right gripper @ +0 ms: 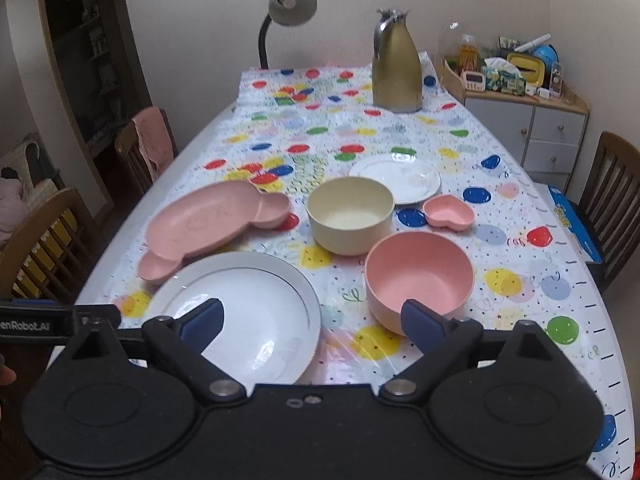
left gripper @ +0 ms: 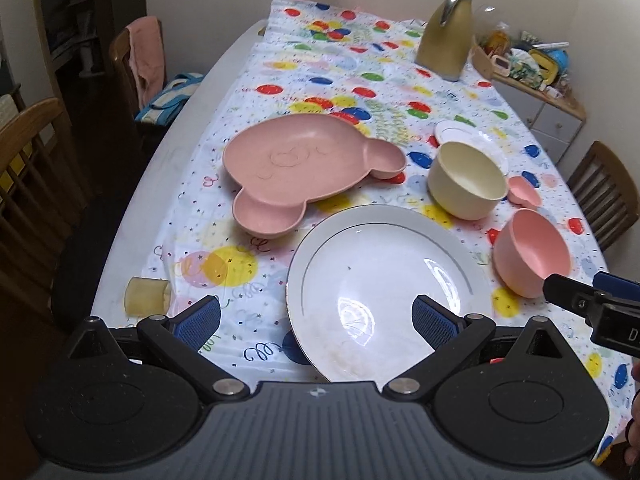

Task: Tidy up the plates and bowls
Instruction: 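Close the left gripper on the rim of the large white plate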

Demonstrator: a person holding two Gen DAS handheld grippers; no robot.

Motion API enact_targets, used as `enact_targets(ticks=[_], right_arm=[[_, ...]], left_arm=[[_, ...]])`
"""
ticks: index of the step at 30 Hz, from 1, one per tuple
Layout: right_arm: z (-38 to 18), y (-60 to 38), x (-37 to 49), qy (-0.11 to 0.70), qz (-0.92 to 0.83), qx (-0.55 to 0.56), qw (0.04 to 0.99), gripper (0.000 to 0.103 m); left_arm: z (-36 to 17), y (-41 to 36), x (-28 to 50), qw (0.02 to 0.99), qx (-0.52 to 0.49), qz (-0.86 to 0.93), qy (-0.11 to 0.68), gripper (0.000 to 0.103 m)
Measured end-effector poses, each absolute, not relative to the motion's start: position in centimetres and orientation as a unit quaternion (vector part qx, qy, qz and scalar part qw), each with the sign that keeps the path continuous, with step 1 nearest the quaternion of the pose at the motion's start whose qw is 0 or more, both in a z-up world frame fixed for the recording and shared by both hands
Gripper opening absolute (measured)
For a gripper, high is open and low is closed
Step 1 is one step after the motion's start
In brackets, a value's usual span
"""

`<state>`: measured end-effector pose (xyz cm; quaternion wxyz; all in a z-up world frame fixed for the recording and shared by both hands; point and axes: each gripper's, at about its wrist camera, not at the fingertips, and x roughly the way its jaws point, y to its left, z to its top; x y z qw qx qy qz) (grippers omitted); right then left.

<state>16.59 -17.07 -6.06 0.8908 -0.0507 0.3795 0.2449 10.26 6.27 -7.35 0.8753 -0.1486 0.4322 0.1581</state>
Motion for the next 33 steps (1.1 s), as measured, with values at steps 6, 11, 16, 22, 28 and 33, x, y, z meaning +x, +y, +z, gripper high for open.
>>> enact_targets(ticks=[6, 11, 16, 22, 28, 33], right_arm=[[-7.9, -16.6, 18.7, 0.398, 0.246, -0.063, 0.881, 0.092], [-8.6, -16.2, 19.6, 0.405, 0.255, -0.072, 0.875, 0.09], [-10.2, -15.8, 20.9, 0.421, 0.264, -0.07, 0.865, 0.087], [-13.9, -14.3, 23.3, 0.466, 0.266, -0.077, 0.84, 0.07], [-16.3, -13.7, 23.8, 0.504, 0.266, -0.07, 0.819, 0.043], [-16.3, -14.0, 24.2, 0.512, 0.271, -0.04, 0.814, 0.027]], left_arm=[[-8.8, 6.5, 11.6, 0.867, -0.145, 0.168, 0.446, 0.103], [-9.9, 6.8, 12.4, 0.863, -0.147, 0.169, 0.453, 0.102], [-12.0, 7.5, 14.0, 0.856, -0.134, 0.18, 0.466, 0.102], [-14.4, 9.0, 15.5, 0.834, -0.159, 0.179, 0.497, 0.082], [-15.6, 9.3, 15.8, 0.824, -0.182, 0.169, 0.509, 0.05], [-15.3, 9.2, 15.9, 0.826, -0.197, 0.151, 0.506, 0.031]])
